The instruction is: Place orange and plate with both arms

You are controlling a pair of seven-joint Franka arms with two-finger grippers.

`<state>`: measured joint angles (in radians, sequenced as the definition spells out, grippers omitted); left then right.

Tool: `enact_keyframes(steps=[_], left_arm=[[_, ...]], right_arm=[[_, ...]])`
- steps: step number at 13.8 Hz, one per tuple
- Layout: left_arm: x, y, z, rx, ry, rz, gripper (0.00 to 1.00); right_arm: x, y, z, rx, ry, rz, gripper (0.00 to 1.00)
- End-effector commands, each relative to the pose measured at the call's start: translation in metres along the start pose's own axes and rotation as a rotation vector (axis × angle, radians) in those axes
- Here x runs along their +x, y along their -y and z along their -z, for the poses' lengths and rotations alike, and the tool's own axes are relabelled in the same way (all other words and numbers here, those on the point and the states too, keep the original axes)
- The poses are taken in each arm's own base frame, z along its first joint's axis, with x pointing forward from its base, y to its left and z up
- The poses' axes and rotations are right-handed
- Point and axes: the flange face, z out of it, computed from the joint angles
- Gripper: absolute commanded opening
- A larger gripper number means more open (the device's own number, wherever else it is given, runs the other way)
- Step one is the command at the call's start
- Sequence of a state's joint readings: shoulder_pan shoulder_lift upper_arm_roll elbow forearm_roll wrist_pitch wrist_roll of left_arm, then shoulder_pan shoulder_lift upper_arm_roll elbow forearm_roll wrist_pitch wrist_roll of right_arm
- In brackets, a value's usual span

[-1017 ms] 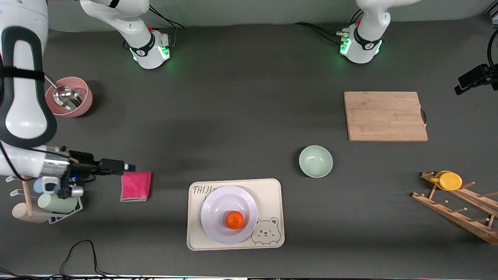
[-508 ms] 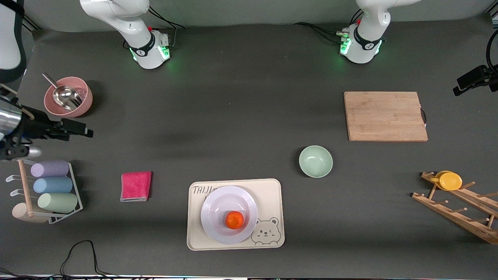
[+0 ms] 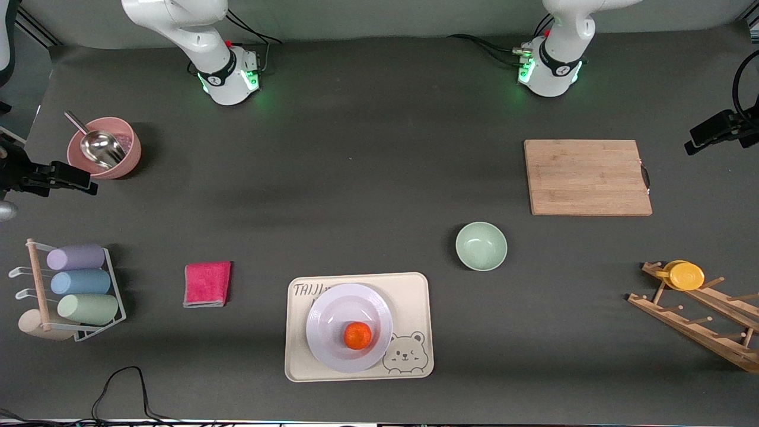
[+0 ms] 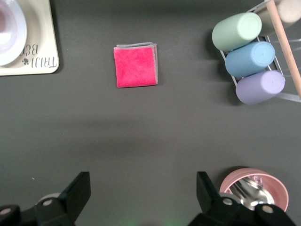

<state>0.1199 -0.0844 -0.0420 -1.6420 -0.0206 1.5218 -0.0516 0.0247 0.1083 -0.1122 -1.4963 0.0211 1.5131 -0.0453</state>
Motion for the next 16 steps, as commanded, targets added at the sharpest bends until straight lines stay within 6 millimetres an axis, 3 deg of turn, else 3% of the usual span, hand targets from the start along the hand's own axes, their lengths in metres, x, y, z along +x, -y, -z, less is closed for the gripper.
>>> enact_keyframes(steps=[1,4,8,12,16], left_arm=[[-0.004,-0.004,0.001,-0.003,0.011,0.013,1.00],[-0.008,-0.018,0.002,0.006,0.017,-0.016,1.00],[-0.006,-0.017,0.012,0.075,-0.008,-0.039,1.00],[0.015,-0.018,-0.007,0.027,-0.011,-0.029,1.00],[0.019,-0.023,-0.013,0.005,0.003,-0.052,1.00]], right_arm=[[0.005,0.006,0.001,-0.019,-0.021,-0.043,1.00],[0.003,0.004,-0.001,-0.017,-0.047,-0.046,1.00],[0.004,0.004,0.000,-0.017,-0.050,-0.046,1.00],[0.005,0.004,0.000,-0.019,-0.048,-0.046,1.00],[0.004,0.003,-0.001,-0.019,-0.042,-0.048,1.00]])
